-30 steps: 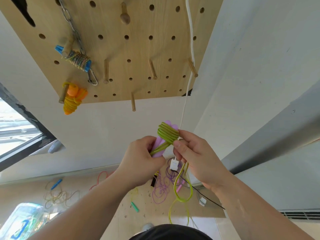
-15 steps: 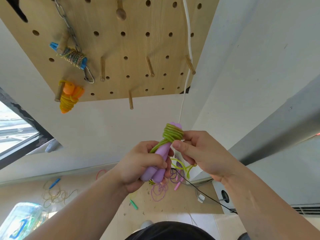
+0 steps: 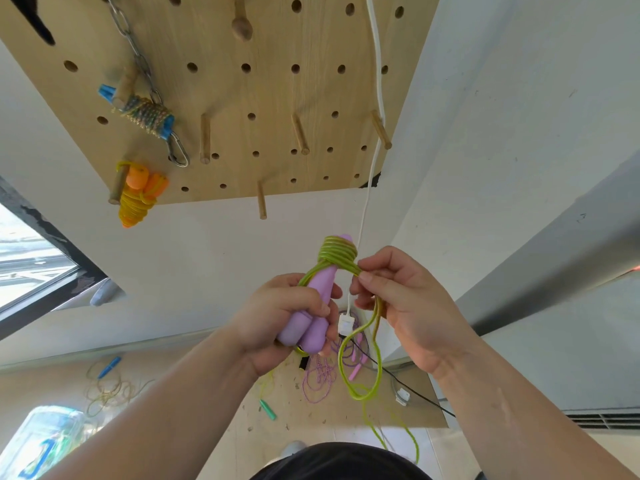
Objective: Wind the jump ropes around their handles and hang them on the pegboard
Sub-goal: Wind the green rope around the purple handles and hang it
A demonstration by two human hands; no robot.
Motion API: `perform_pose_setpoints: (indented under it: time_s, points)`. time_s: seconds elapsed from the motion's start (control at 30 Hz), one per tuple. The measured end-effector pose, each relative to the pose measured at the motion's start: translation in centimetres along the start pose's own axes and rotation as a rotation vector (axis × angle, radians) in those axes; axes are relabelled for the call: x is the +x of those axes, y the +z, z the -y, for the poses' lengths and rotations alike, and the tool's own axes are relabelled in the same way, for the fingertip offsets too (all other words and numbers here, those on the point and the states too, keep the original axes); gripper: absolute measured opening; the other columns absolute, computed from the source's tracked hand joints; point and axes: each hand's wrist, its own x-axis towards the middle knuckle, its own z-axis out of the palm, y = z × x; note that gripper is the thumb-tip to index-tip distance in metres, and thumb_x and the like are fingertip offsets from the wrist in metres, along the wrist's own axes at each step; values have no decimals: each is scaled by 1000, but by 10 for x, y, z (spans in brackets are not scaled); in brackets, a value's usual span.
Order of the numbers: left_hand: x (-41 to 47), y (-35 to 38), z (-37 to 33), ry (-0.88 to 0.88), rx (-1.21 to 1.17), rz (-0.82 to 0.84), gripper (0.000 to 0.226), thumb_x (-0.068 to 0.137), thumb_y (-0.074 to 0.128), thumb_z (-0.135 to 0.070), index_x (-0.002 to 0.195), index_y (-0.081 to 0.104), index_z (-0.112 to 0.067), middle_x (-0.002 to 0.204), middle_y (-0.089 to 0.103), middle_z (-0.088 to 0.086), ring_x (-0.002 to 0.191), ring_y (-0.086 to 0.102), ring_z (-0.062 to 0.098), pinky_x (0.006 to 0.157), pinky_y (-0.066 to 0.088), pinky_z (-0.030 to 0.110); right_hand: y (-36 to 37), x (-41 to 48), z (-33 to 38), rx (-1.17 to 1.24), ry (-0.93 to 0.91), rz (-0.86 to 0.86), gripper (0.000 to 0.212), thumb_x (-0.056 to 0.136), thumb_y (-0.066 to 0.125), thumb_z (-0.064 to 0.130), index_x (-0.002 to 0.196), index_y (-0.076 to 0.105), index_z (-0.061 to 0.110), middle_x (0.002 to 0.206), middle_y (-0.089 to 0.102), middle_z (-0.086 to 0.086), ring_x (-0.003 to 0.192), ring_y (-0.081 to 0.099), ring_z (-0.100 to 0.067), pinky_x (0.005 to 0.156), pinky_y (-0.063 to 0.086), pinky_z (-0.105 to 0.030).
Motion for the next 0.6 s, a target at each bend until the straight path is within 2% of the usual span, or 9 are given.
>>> perform_pose_setpoints:
  time_s: [0.07,0.17,0.23,0.33,0.43,0.5,0.53,0.6]
  points:
    - [-3,0,1,-51,-107,125,36,61,61,0,96,61,4,71,55,19,57,55,30,53,48,35,-1,1,1,-10,16,36,22,96,60,-1,112,58,13,74,67,-7,63,52,-18,68,45,-31]
    - [-8,-2,3,-134,-250,321,37,57,72,-6,93,65,-1,71,55,15,58,57,29,54,51,35,-6,3,0,-37,79,152,56,89,71,17,139,47,26,76,62,-6,52,42,-14,56,38,-25]
    - [-9,-4,7,-173,-326,440,35,65,73,-10,99,66,-2,75,59,13,63,61,29,58,53,36,-10,4,-1,-81,31,243,57,86,67,21,141,52,23,82,62,0,48,34,-11,50,33,-22]
    - [-8,-6,14,-171,-364,488,33,78,64,-9,109,63,0,83,64,16,72,66,30,66,57,39,-7,2,-3,-91,-73,291,45,89,61,16,133,58,9,86,68,14,49,33,-9,49,29,-22]
    - [-3,-10,19,-168,-342,523,40,79,68,-13,114,64,5,94,69,26,83,70,39,74,59,45,-3,-1,-6,-35,-70,252,40,90,62,13,128,60,3,93,70,2,62,46,-20,53,36,-29]
    - [-1,-14,20,-177,-263,470,53,73,78,-20,115,63,9,101,68,35,89,70,45,80,58,51,-1,-2,-10,-35,-52,192,34,93,65,11,126,64,5,96,71,-3,69,45,-25,56,43,-30]
    - [0,-14,19,-173,-185,386,59,69,82,-23,114,63,11,103,66,37,92,69,47,82,57,52,0,-2,-11,-73,-56,140,30,95,66,9,125,66,8,89,71,3,64,41,-22,55,39,-29]
    - [2,-14,17,-75,37,101,66,64,84,-32,110,65,11,103,65,37,92,66,43,83,54,55,-1,0,-13,-142,-73,18,27,96,64,3,121,69,13,78,70,14,54,39,-15,53,36,-23]
